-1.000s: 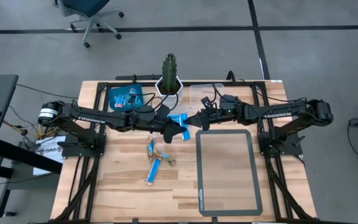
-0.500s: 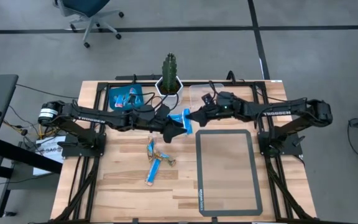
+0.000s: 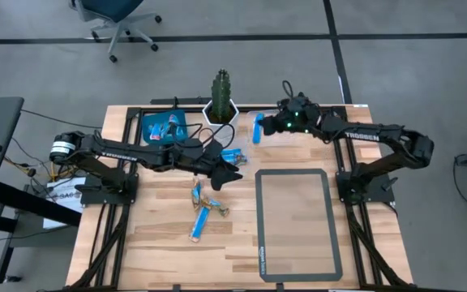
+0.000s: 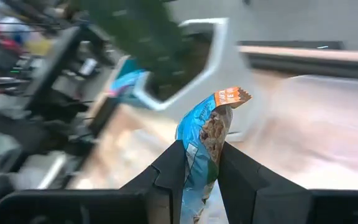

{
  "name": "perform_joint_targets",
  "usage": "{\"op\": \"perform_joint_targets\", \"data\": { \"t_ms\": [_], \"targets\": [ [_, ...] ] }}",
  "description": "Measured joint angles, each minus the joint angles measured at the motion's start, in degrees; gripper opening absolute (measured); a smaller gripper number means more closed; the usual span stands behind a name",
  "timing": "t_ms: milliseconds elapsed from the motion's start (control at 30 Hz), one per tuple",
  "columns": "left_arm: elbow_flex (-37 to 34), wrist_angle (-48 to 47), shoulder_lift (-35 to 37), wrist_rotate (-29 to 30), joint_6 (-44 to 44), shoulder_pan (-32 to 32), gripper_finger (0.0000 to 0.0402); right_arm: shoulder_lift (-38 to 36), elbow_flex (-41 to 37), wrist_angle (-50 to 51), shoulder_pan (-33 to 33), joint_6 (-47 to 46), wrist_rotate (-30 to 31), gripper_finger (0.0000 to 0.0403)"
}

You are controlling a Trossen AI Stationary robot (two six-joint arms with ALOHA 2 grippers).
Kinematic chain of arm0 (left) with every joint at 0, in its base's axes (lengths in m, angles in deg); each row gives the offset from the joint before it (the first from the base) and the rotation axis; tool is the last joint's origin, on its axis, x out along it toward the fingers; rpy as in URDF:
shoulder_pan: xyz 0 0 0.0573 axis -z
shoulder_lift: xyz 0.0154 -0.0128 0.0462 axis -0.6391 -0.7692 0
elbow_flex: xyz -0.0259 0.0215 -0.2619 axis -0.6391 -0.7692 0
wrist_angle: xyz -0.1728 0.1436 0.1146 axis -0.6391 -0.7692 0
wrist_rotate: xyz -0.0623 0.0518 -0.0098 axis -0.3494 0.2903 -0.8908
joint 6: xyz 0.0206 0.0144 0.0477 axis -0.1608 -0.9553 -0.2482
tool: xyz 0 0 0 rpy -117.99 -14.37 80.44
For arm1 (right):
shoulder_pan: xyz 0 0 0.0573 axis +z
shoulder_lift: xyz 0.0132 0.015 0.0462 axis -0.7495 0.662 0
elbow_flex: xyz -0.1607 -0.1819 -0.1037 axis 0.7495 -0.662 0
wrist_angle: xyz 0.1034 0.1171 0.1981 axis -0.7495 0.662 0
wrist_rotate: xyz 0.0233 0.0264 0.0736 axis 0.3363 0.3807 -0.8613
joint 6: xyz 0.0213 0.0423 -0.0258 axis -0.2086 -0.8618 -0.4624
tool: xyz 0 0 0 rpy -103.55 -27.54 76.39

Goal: Pick and place Granola Bars by type
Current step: Put the yellow granola bar into the top transparent bin

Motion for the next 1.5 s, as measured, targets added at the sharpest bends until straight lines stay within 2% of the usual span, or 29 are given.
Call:
{"op": "perform_joint_targets", "data": {
  "t_ms": [267,500,833,1067,1300,1400,1500],
  "targets": [
    [0.00,0.00,0.00,-0.43,0.00,-0.02,0.0236,0.00,0.00,5.95,-8.09,4.84,-0.06,0.0075],
    [-0.01,-0.91,0.00,-0.45,0.00,-0.02,0.0236,0.00,0.00,6.10,-10.13,4.96,-0.35,0.0081],
    [-0.02,-2.45,0.00,-0.47,0.02,-0.02,0.0236,0.20,0.00,7.18,-10.14,4.96,-1.01,0.0157],
    [0.00,-13.22,0.00,-1.70,5.90,0.50,0.0236,0.20,0.00,7.02,-7.79,4.94,-5.06,0.0191],
    [0.00,-26.12,-0.02,-2.63,11.05,4.53,0.0236,0.11,0.00,6.13,-2.88,3.93,-7.28,0.0198],
    [-0.01,-31.20,0.00,-0.81,14.94,6.84,0.0236,0.09,0.00,4.88,-0.42,3.25,-8.50,0.0196],
    [0.00,-38.30,0.00,3.70,21.82,9.10,0.0236,0.09,0.00,4.81,2.15,2.30,-8.49,0.0193]
  ]
}}
